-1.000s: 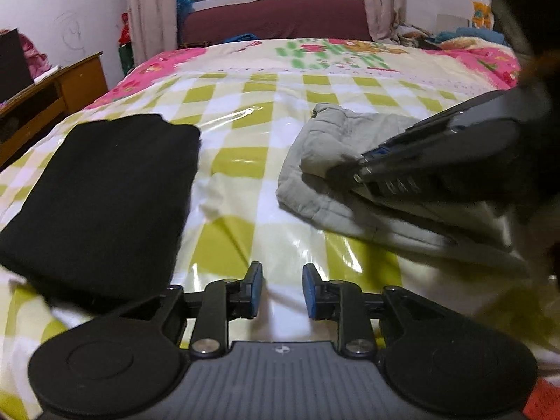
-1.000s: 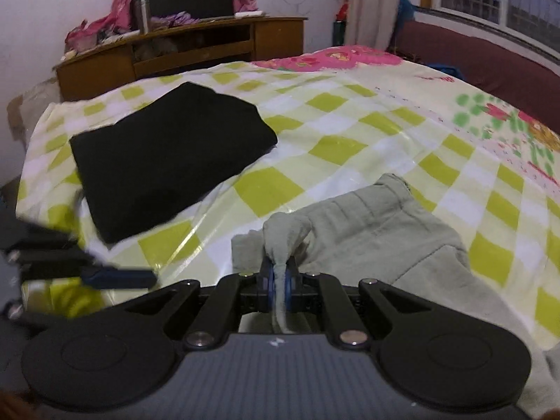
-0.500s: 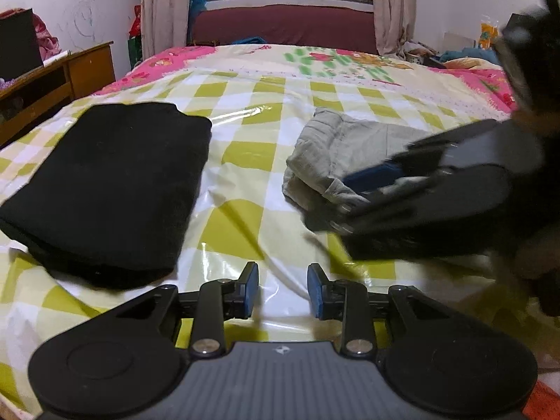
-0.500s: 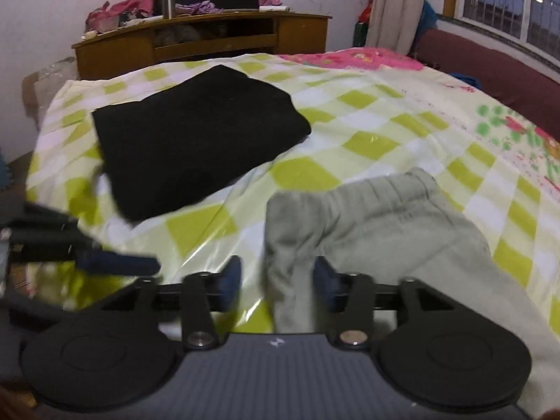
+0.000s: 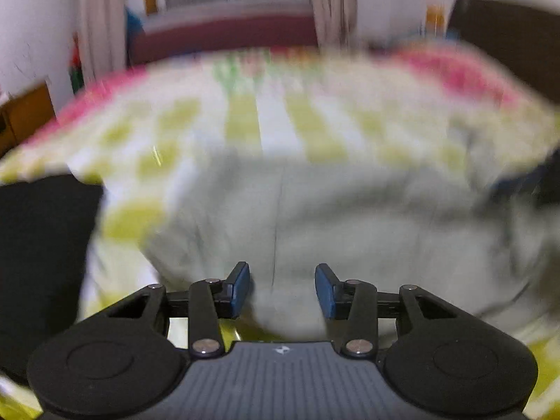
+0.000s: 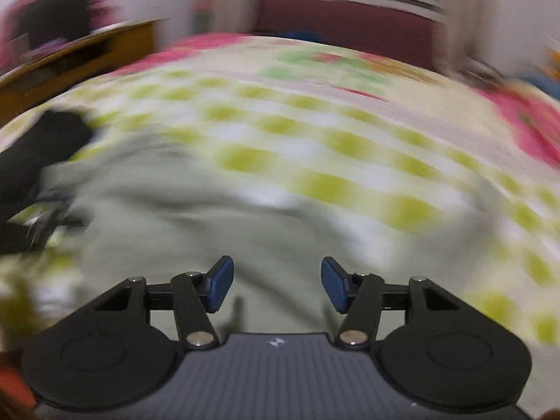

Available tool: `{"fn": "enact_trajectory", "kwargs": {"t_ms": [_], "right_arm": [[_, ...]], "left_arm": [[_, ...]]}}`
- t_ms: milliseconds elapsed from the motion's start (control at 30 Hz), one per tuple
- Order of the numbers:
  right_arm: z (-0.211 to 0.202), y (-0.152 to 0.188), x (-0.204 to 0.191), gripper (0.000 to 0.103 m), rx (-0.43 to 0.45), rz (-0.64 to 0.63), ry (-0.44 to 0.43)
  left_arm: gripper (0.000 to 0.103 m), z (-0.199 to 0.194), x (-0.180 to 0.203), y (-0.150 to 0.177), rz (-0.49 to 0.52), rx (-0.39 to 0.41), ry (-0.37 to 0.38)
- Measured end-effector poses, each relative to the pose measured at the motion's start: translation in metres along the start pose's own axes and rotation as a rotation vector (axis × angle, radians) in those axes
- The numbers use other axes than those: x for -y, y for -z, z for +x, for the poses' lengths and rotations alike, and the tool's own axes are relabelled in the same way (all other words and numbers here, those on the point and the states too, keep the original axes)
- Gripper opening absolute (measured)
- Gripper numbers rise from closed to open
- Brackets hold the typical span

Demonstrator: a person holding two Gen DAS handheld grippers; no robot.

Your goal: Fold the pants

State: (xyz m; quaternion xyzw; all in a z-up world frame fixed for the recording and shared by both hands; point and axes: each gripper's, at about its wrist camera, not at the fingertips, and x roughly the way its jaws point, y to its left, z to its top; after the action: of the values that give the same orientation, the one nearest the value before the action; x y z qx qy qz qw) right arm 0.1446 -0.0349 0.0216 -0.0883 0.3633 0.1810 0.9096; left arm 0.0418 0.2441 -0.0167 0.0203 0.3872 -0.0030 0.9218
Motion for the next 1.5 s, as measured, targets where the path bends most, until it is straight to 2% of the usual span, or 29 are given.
{"fn": "enact_trajectory", "kwargs": {"t_ms": [33,100,200,300,367,467,567,600,633,667,733,833,900,1000,1067,1133,1200,1333,1400,1500], "right_arm": [[0.000,-0.001,0.021,0.057,-0.002,0.045,0.048],[0.007,-0.004,0.064,0.057,-0.011,0.152,0.114],[0.030,-0.012,0.113,0.057,0.006,0.305,0.136],[0.054,-0.017,0.153,0.057,0.031,0.494,0.106],[0.066,-0.016,0.170,0.057,0.040,0.570,0.070],[0.087,-0.018,0.177,0.057,0.013,0.584,0.030],[0.101,-0.018,0.190,0.057,0.038,0.651,0.006],[0.102,-0.017,0.194,0.050,0.047,0.684,-0.009],[0.103,-0.015,0.199,0.038,0.056,0.718,-0.028],[0.104,-0.014,0.204,0.009,0.052,0.745,-0.051],[0.105,-0.009,0.216,0.006,0.042,0.826,-0.118],[0.088,-0.005,0.228,0.005,0.098,0.879,-0.171],[0.062,-0.006,0.236,0.005,0.157,0.890,-0.192],[0.000,0.002,0.250,0.005,0.279,0.896,-0.207],[-0.045,0.017,0.258,0.005,0.342,0.894,-0.167],[-0.087,0.041,0.260,0.005,0.380,0.856,-0.058],[-0.109,0.071,0.257,0.005,0.340,0.819,0.053],[-0.103,0.139,0.265,0.009,0.144,0.928,0.121],[-0.098,0.163,0.269,0.010,0.102,0.999,0.099],[-0.099,0.179,0.278,0.013,0.157,1.078,0.041]], "left_arm": [[0.056,0.009,0.005,0.005,0.030,-0.031,-0.033],[0.056,0.003,0.014,0.007,0.062,-0.013,-0.061],[0.056,-0.003,0.023,-0.003,0.085,-0.022,-0.079],[0.056,-0.004,0.038,-0.012,0.121,-0.018,-0.085],[0.056,-0.005,0.052,-0.018,0.149,-0.002,-0.074],[0.056,-0.004,0.070,-0.027,0.170,0.012,-0.020],[0.056,0.003,0.087,-0.030,0.200,0.000,0.011],[0.056,0.005,0.092,-0.030,0.207,-0.004,0.022],[0.056,0.007,0.096,-0.030,0.214,-0.011,0.031],[0.056,0.010,0.100,-0.029,0.221,-0.018,0.035],[0.057,0.014,0.108,-0.028,0.247,-0.025,0.023],[0.058,0.016,0.115,-0.030,0.274,-0.026,0.015],[0.058,0.016,0.118,-0.032,0.281,-0.030,0.014],[0.058,0.014,0.122,-0.034,0.293,-0.028,0.015],[0.058,0.014,0.126,-0.033,0.302,-0.028,0.013],[0.059,0.015,0.131,-0.031,0.307,-0.026,0.014],[0.061,0.016,0.136,-0.028,0.314,-0.025,0.014],[0.061,0.020,0.146,-0.025,0.346,-0.020,-0.022],[0.062,0.019,0.149,-0.025,0.359,-0.023,-0.034],[0.062,0.017,0.153,-0.026,0.383,-0.035,-0.048]]}}
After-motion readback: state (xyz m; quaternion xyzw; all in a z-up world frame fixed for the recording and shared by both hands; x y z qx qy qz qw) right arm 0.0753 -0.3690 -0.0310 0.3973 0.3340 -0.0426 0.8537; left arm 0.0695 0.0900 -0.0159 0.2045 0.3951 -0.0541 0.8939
